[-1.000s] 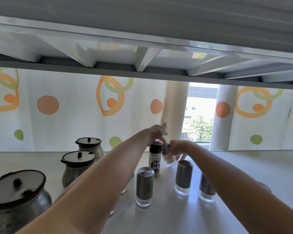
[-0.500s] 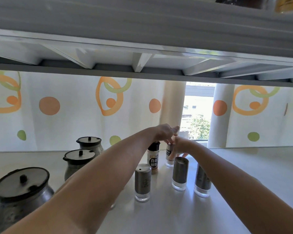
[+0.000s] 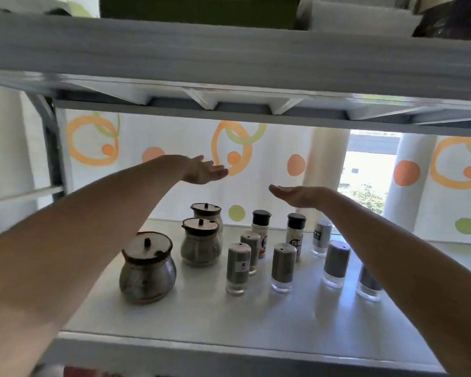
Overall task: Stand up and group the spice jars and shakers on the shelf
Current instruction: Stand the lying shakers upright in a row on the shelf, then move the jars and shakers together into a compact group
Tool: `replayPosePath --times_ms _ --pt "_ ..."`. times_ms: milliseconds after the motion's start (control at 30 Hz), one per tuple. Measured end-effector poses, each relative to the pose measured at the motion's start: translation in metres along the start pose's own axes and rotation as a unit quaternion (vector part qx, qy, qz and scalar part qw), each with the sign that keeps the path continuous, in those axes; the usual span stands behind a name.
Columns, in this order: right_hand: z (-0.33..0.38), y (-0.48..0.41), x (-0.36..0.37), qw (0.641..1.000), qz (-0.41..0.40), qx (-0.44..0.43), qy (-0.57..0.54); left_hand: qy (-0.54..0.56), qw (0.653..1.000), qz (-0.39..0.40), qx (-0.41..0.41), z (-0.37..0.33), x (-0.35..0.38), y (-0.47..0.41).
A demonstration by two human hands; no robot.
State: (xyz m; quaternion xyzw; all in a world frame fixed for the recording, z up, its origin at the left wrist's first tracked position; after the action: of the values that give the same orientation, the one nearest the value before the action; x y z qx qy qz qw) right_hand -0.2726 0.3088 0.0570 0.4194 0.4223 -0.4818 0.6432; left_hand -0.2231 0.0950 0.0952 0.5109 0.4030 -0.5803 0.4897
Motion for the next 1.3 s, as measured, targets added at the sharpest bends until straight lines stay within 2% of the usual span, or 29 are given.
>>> replayPosePath --times_ms 167,233,267,333,433,533,600,667,733,900,1000,1100,1200,1267,1300 --pt "0.078 0.028 0.022 0.996 0.032 -0.085 -0.006 0.068 0.997 0.014 -0.044 0.047 0.037 0.062" --pt "0.109 0.039 0.031 0.992 0.006 -0.125 -0.021 0.170 0.984 -0.010 -0.052 0.057 0.055 0.083" --pt "0.123 0.047 0.035 0.988 -0.025 -0.149 -0.038 0.253 0.965 -0.045 -0.060 0.062 0.066 0.093" --pt "0.150 0.066 0.044 0.969 -0.084 -0.218 -0.082 0.429 0.890 -0.139 -0.070 0.072 0.086 0.109" --pt "0.179 0.091 0.068 0.949 -0.075 -0.295 -0.078 0.605 0.763 -0.219 -0.065 0.078 0.129 0.124" --pt "0.196 0.105 0.089 0.939 -0.063 -0.333 -0.053 0.718 0.649 -0.249 -0.043 0.062 0.170 0.127" --pt "0.204 0.106 0.097 0.938 -0.080 -0.336 -0.027 0.732 0.610 -0.298 -0.050 0.052 0.183 0.128" --pt "0.207 0.105 0.099 0.942 -0.110 -0.318 -0.002 0.718 0.599 -0.344 -0.087 0.049 0.185 0.133" --pt "0.207 0.100 0.099 0.949 -0.116 -0.294 0.002 0.720 0.586 -0.361 -0.083 0.051 0.186 0.132" --pt "0.203 0.095 0.101 0.953 -0.081 -0.293 -0.012 0.711 0.606 -0.346 -0.088 0.055 0.191 0.124" --pt "0.200 0.097 0.100 0.952 -0.066 -0.297 -0.038 0.726 0.611 -0.309 -0.065 0.055 0.193 0.113" --pt "0.199 0.095 0.100 0.951 -0.050 -0.300 -0.047 0.759 0.571 -0.309 -0.036 0.058 0.196 0.104" --pt "0.198 0.087 0.093 0.953 -0.040 -0.293 -0.058 0.792 0.511 -0.330 -0.039 0.067 0.196 0.094" --pt "0.191 0.076 0.075 0.956 -0.076 -0.269 -0.092 0.813 0.476 -0.334 -0.016 0.068 0.192 0.086" --pt "0.184 0.069 0.064 0.956 -0.115 -0.251 -0.098 0.815 0.477 -0.328 -0.010 0.069 0.193 0.080"
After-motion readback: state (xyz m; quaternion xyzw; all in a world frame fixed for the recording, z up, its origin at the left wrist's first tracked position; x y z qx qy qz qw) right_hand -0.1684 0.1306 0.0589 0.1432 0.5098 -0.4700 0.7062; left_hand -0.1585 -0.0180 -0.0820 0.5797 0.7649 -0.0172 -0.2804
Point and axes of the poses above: each hand's wrist, its own y-axis away from the middle knuckle, its own x-axis out of the palm, z = x × y, the point moved 5 cm from there along -y, towards the middle knuckle, and after that the axes turned 14 degrees about x, right-handed, at the moved point
